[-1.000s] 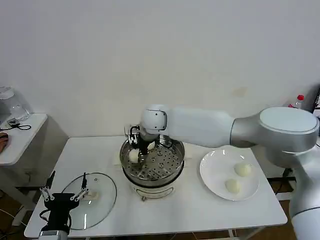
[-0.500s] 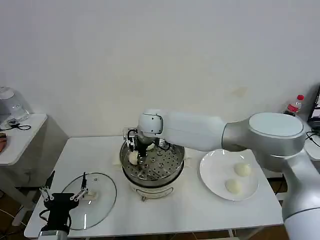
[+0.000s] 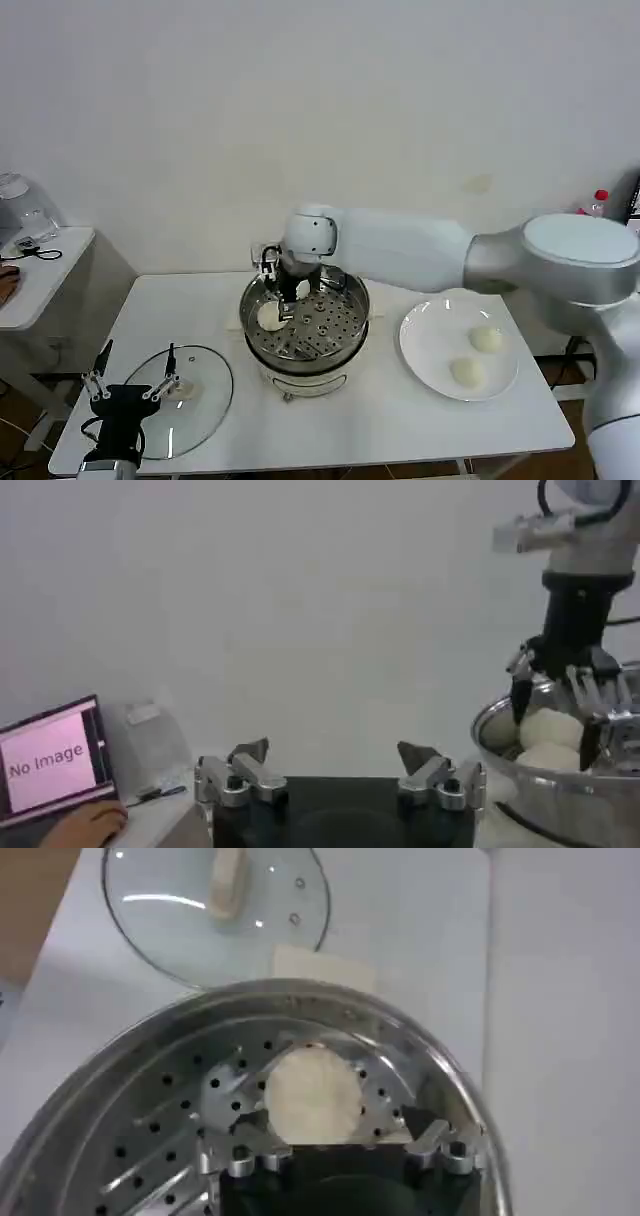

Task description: Take steamed baozi put them in steamer then cover it.

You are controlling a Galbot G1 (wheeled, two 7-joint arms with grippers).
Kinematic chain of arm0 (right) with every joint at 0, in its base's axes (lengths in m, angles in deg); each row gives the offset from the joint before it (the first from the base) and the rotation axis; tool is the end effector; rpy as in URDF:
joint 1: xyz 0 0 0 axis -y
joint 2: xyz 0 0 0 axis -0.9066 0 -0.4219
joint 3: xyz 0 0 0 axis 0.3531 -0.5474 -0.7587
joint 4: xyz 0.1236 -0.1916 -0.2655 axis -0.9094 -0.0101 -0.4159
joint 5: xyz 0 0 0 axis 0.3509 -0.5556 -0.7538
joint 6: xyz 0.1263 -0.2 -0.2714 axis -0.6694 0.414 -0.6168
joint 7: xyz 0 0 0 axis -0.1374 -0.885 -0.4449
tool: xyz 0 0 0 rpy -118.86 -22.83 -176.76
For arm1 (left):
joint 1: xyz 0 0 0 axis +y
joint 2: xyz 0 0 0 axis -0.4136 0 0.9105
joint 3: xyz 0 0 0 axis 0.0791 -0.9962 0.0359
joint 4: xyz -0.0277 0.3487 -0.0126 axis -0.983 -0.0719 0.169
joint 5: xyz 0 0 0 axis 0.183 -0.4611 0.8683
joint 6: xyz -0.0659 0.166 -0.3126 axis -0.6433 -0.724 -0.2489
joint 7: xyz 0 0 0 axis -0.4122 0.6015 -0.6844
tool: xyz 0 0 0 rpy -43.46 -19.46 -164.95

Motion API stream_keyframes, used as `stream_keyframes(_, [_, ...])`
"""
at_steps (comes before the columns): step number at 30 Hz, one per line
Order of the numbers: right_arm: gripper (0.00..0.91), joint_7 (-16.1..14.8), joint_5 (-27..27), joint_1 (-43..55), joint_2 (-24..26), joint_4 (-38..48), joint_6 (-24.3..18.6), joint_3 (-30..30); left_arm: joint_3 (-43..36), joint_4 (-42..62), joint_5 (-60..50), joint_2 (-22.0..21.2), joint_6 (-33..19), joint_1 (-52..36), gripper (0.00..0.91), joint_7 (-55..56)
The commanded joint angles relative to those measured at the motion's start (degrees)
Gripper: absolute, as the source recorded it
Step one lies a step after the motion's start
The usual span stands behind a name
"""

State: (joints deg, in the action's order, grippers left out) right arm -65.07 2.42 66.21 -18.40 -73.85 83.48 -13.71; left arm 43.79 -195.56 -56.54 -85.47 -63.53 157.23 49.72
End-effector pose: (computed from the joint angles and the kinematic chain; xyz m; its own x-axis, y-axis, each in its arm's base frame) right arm 0.5253 0.2071 -0.0751 -0.2295 -0.3375 0.9129 -0.9237 -0.2202 -0.3136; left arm 0.1246 0.0568 -0.2289 -0.9877 -0.1553 0.0176 -0.1396 0.9274 0.3470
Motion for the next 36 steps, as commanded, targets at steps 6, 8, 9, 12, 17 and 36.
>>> stream_keyframes(6, [0.907,-9.86,-10.93,7.77,32.21,-19.25,-9.97,2.14,-1.49,0.94,-0.4,0.15,0.0,-0.18,0.907,-0.08])
stream_keyframes(8, [0.907,-12.07,-13.95,7.3,39.33,-20.96,-12.08,2.32,-1.83,1.34,-0.43,0.33,0.02,-0.29,0.907,-0.14])
stream_keyframes(9, [0.907,-12.67,-14.73,6.99,40.91,-21.4,-12.91,2.18,-2.0,1.44,-0.46,0.33,0.06,-0.36,0.907,-0.16])
stream_keyframes(12, [0.907,-15.63,-19.77,5.47,48.01,-22.69,-16.43,1.92,-2.98,1.45,-1.44,0.15,0.25,-0.9,0.907,-0.36])
stream_keyframes(17, [0.907,-17.59,-27.37,-0.93,56.7,-24.26,-19.97,4.55,-4.3,2.55,-2.3,-0.19,0.05,-0.88,0.907,-0.37])
stream_keyframes(36, [0.907,-15.25,-43.69,-44.97,54.97,-18.48,-22.43,37.76,-2.72,1.79,-3.44,-1.01,-0.6,2.97,0.907,-0.08])
